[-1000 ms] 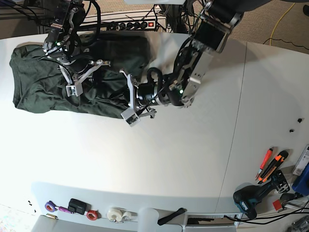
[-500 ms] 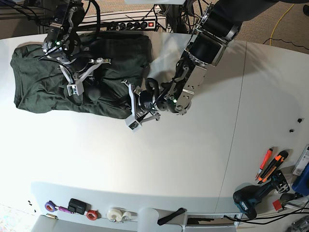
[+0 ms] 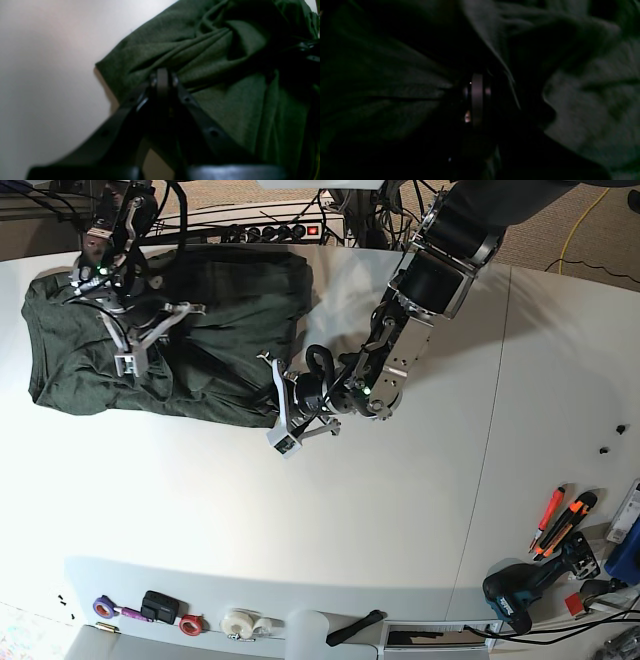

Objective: Layout the t-shirt on the table in an organized manner, then fold the t-shirt properly
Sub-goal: 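Pull the shirt edges apart with both grippers to flatten the bundle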

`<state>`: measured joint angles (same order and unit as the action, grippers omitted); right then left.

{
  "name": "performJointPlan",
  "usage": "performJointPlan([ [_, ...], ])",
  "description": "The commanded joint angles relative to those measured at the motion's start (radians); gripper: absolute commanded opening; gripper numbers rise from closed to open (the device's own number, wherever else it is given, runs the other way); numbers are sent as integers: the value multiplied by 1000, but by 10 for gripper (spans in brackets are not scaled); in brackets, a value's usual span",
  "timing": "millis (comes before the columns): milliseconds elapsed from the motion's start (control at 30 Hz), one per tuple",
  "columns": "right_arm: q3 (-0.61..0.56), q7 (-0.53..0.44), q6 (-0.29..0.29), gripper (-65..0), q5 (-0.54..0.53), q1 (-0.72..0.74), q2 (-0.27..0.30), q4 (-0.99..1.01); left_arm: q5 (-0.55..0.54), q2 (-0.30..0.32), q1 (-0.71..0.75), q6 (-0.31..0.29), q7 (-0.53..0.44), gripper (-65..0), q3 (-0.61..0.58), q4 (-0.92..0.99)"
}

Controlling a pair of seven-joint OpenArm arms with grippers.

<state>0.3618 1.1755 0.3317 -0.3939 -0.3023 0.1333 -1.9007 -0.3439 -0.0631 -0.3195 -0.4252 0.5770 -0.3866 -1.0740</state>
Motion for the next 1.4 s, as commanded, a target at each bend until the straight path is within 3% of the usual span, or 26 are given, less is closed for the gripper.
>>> performJointPlan([
  [0, 27, 20, -14, -650, 21, -2, 14, -26, 57, 11, -16, 41, 34, -650, 3, -3],
  [233, 196, 19, 2, -650, 21, -1, 14, -56, 56, 11, -16, 40, 28, -650, 3, -3],
  [333, 254, -35, 5, -650, 8, 0, 14, -56, 53, 10, -16, 40, 28, -650, 3, -3],
  [433, 291, -82, 44, -650, -119, 0, 14, -56, 53, 10, -16, 40, 28, -650, 3, -3],
  [600, 293, -70, 134, -650, -391, 0, 13, -56, 53, 10, -16, 40, 27, -650, 3, -3],
  [800, 295, -69, 163, -650, -413, 1, 14, -56, 35, 11, -22, 19, 18, -650, 3, -27],
  [867, 295, -68, 163, -650, -394, 3, 14, -56, -21, 11, -32, -24, 32, -520, 3, -47],
  [933, 295, -71, 173, -512, -396, 5, 18, -56, -84, 10, -42, -66, 37, -383, 3, -67],
  [1000, 295, -80, 188, -381, -396, 6, 30, -56, -134, 10, -51, -66, 35, -309, 3, -91],
  [1200, 343, -153, 188, -363, -394, 13, 90, -56, -193, 10, -74, -100, 35, -304, 3, -185],
  [1367, 525, -151, 188, -363, -389, 72, 138, -55, -218, 11, -80, -96, 71, -304, 3, -271],
])
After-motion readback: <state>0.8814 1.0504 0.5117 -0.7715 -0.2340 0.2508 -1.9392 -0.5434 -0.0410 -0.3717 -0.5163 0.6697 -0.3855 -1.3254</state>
